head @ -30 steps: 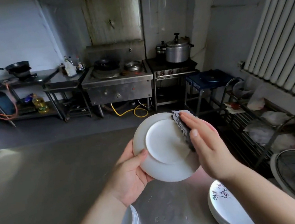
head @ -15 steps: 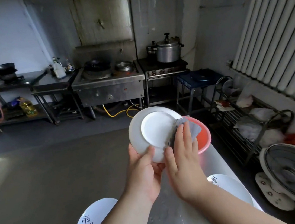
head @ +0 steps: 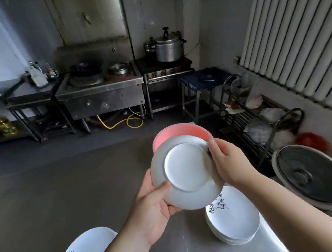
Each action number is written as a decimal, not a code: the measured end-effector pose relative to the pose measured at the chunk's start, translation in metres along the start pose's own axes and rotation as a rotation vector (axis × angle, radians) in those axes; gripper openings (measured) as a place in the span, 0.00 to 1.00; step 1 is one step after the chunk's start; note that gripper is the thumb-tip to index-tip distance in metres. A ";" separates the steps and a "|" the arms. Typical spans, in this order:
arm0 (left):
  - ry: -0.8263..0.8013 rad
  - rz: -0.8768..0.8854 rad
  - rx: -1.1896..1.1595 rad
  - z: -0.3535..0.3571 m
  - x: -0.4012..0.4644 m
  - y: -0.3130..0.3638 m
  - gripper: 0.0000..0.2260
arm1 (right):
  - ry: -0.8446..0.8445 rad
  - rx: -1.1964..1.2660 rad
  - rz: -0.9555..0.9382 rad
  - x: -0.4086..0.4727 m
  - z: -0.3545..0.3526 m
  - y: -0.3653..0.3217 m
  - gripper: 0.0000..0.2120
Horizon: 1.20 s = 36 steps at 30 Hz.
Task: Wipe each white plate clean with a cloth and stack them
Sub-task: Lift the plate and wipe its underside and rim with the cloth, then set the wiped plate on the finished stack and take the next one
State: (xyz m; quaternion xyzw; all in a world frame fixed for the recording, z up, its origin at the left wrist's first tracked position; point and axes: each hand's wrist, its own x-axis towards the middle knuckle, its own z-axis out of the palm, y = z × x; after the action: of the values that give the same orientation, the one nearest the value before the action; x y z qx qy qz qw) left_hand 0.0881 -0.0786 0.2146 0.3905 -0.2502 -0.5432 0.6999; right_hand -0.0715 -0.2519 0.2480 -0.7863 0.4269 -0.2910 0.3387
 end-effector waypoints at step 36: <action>0.362 -0.594 1.398 0.038 0.088 -0.204 0.09 | -0.712 0.079 0.509 -0.016 -0.049 0.270 0.11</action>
State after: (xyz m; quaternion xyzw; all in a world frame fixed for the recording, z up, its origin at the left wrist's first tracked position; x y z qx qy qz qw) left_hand -0.0314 -0.1945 0.0628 0.8741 -0.3011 -0.3519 0.1467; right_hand -0.2430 -0.3614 0.0640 -0.6937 0.4522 0.0748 0.5556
